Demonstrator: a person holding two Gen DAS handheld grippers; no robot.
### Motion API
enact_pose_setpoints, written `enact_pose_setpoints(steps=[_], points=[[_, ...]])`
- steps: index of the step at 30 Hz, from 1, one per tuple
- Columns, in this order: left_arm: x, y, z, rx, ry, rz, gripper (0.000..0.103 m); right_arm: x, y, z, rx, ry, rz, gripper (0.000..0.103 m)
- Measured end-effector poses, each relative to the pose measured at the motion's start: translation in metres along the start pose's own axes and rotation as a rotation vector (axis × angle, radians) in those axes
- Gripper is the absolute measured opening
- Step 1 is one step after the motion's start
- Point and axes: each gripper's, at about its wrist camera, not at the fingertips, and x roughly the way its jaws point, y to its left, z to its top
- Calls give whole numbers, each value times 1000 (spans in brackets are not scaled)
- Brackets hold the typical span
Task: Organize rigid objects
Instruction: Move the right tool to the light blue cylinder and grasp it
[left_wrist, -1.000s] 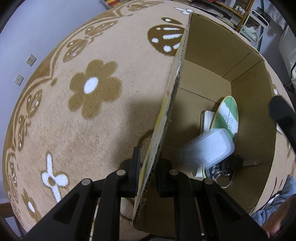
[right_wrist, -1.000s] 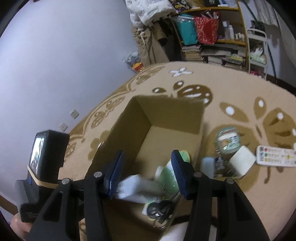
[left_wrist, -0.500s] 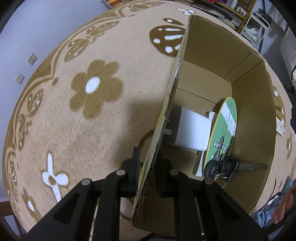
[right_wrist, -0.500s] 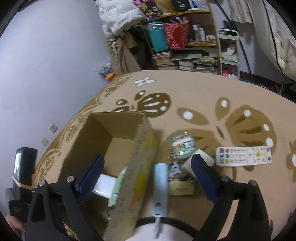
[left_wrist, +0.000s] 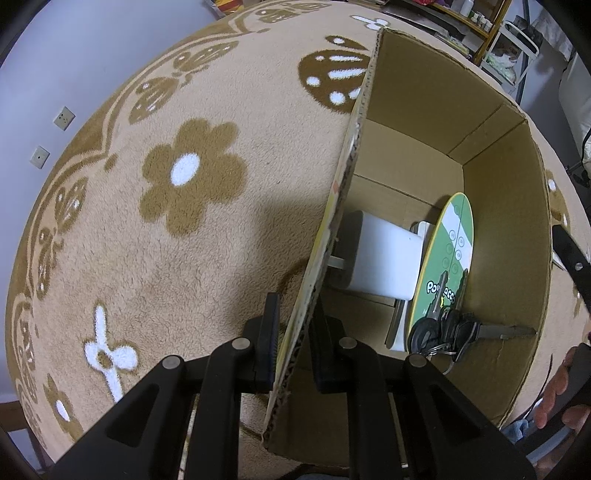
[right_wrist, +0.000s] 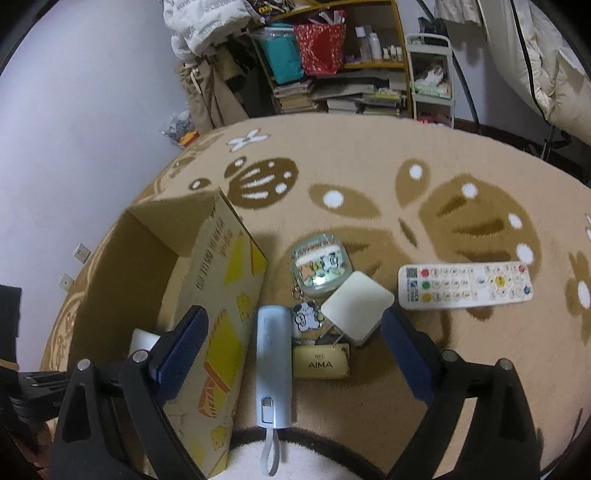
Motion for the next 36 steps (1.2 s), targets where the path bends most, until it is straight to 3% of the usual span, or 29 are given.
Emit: enact_pose_setpoints(steps=[16, 20, 31, 33, 36], points=[[1, 0, 1, -2, 2, 0, 15, 32, -17, -24, 34, 118, -52, 99], [2, 0, 0, 1, 3, 4, 15, 34, -18, -29, 16, 156, -67, 86], [4, -1, -2, 9, 6, 12, 15, 41, -2, -37, -55, 268, 22, 80], [4, 0, -2, 7, 7, 10, 15, 44, 0, -39, -60, 288, 43, 71], [3, 0, -1, 4, 9, 8, 15, 50, 4, -41, -71, 322, 63, 68]])
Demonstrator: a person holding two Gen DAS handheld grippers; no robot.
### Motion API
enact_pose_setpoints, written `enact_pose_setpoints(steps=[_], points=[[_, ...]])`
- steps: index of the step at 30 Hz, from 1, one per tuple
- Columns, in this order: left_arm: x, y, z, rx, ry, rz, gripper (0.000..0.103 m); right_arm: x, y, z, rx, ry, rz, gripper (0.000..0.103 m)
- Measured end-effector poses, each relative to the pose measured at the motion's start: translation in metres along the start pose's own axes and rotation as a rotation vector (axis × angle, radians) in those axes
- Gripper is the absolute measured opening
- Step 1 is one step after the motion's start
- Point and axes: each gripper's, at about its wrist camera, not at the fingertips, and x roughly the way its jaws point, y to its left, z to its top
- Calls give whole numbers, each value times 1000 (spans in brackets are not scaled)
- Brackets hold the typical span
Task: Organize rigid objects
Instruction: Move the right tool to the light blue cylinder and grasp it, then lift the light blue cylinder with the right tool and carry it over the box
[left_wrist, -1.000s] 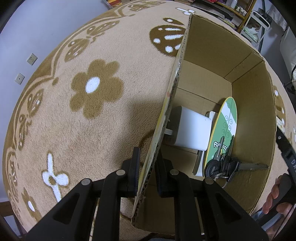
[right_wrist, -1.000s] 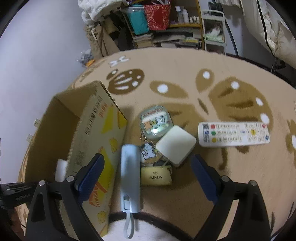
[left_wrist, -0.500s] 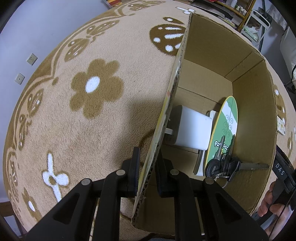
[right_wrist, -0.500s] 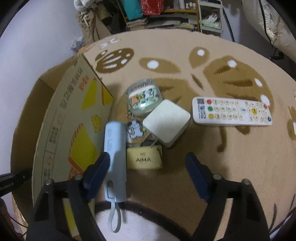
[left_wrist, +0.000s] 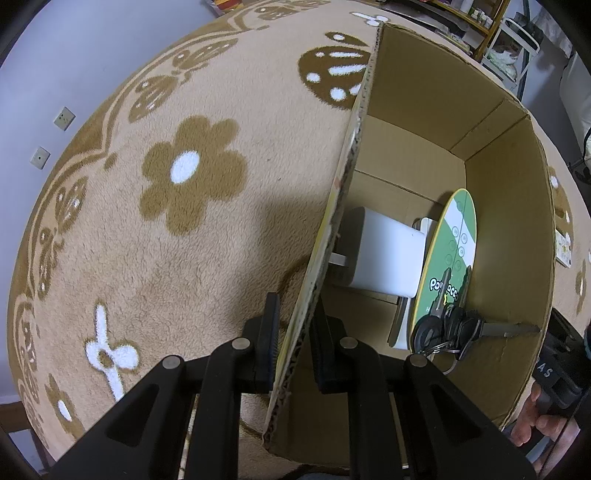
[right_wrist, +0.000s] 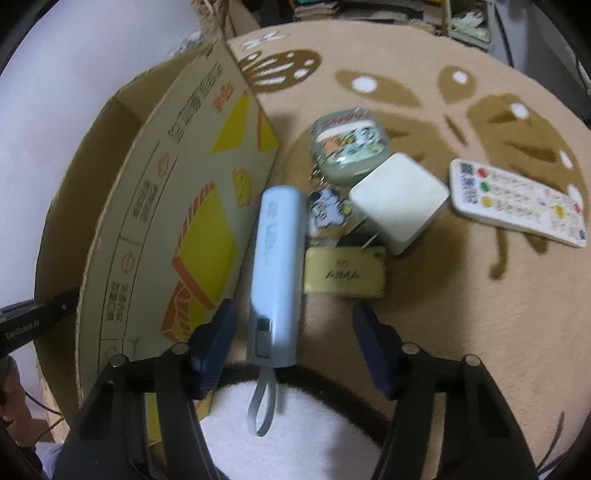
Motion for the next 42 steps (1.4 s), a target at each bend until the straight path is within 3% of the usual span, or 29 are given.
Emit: enact_pose_setpoints(steps=[5, 13, 15, 17, 23, 34, 42], points=[[0, 1, 0, -5, 4, -2, 15, 9, 4, -3, -23, 14, -35, 68], [2, 1, 0, -7, 8, -5, 15, 15, 11, -8, -37, -63, -117, 53], [2, 1, 0, -10, 8, -7, 15, 17, 19, -13, -80, -69, -165, 33], [2, 2, 0, -8, 8, -5, 15, 14, 24, -14, -112, -66, -198, 31], [3, 2, 0, -11, 9, -8, 15, -10, 1, -8, 39, -42, -31, 29], [3, 2, 0, -13, 12, -13, 14, -61, -1, -6, 99, -188, 1, 29], [3, 2, 0, -15, 13, -14, 14, -98, 6, 7, 115, -357, 54, 29]])
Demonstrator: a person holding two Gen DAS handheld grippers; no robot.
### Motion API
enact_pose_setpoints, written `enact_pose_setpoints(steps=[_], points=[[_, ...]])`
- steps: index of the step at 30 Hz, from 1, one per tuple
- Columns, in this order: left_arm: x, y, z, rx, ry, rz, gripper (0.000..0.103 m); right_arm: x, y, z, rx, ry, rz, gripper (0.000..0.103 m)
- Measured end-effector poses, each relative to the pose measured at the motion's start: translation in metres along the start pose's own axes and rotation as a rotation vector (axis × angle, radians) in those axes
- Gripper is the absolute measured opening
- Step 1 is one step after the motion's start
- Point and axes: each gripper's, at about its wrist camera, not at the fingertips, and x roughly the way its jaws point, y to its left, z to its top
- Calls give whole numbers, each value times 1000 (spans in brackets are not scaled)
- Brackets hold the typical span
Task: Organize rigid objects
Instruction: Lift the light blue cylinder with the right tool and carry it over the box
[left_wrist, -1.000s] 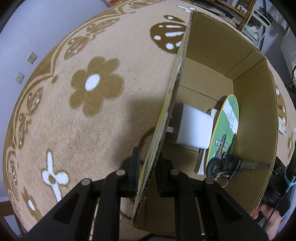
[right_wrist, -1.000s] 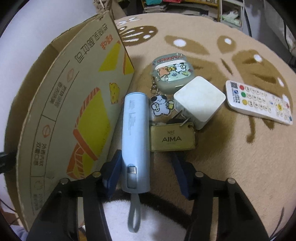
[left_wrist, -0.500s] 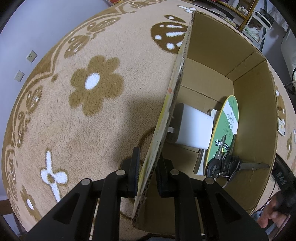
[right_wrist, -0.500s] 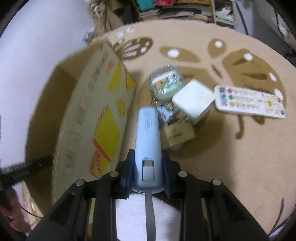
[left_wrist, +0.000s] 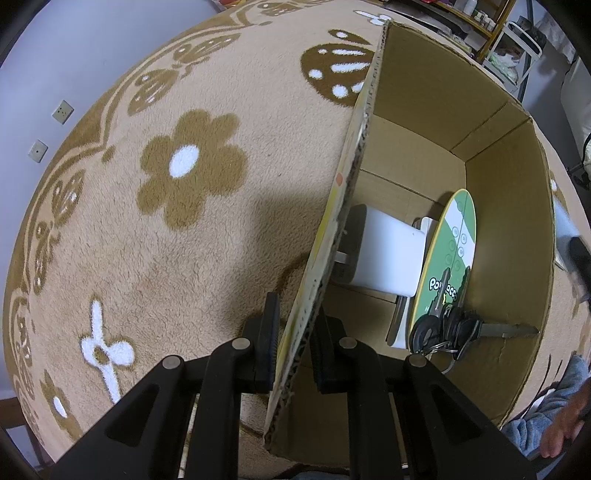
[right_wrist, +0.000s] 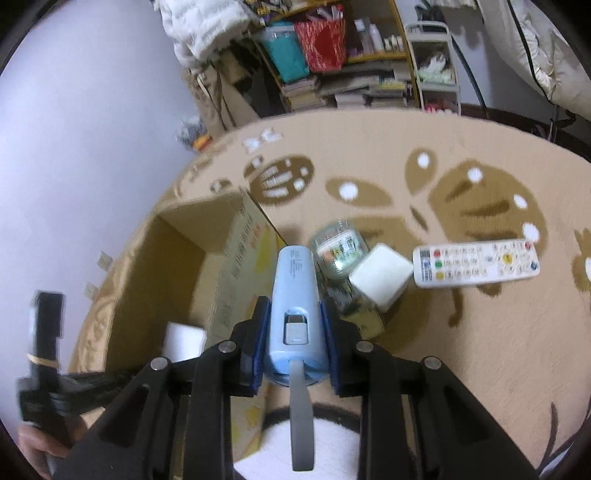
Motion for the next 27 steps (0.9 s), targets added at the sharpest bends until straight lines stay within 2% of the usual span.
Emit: enact_pose_setpoints(steps=[7, 11, 18, 27], points=[[-1, 0, 0, 2, -1, 2, 13, -3, 20, 7, -47, -55, 43, 29], [-1, 0, 0, 2, -2, 3, 13, -4, 29, 7, -87, -70, 10, 29], [-1, -2, 0, 2, -1, 6, 13, -16, 31, 11, -76, -121, 7, 29], [-1, -2, 0, 2, -1, 6, 13, -32, 54, 14, -130, -175, 91, 29]])
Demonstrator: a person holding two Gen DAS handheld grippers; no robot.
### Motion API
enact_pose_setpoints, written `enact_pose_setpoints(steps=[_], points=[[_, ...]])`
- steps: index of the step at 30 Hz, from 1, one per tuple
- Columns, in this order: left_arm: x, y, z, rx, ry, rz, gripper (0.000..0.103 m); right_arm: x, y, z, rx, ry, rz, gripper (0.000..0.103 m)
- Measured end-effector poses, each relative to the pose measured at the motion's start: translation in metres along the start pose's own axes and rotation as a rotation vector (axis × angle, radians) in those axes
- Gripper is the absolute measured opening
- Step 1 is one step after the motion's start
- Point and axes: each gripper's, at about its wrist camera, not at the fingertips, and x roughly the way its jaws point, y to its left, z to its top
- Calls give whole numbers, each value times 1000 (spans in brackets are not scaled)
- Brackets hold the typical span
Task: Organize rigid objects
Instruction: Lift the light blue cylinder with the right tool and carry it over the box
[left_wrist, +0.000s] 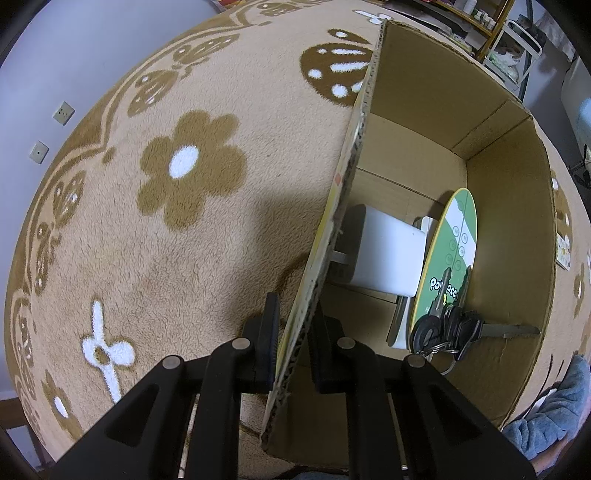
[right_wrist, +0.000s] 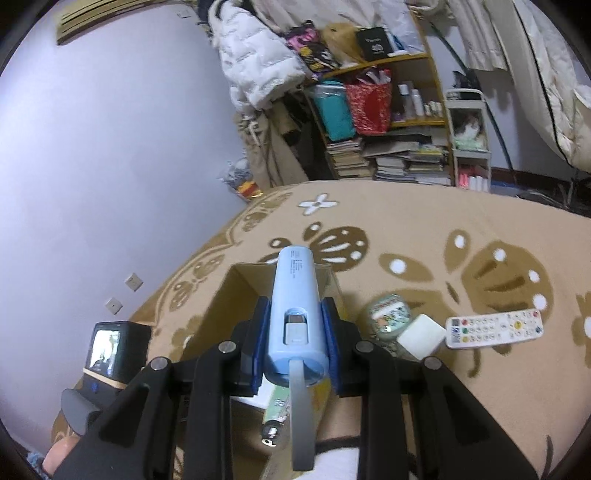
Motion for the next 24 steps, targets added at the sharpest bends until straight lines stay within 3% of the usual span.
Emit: enact_pose_setpoints(steps=[24], points=[[0, 5, 1, -13, 4, -17, 13, 77, 47, -46, -160, 207, -22, 29]])
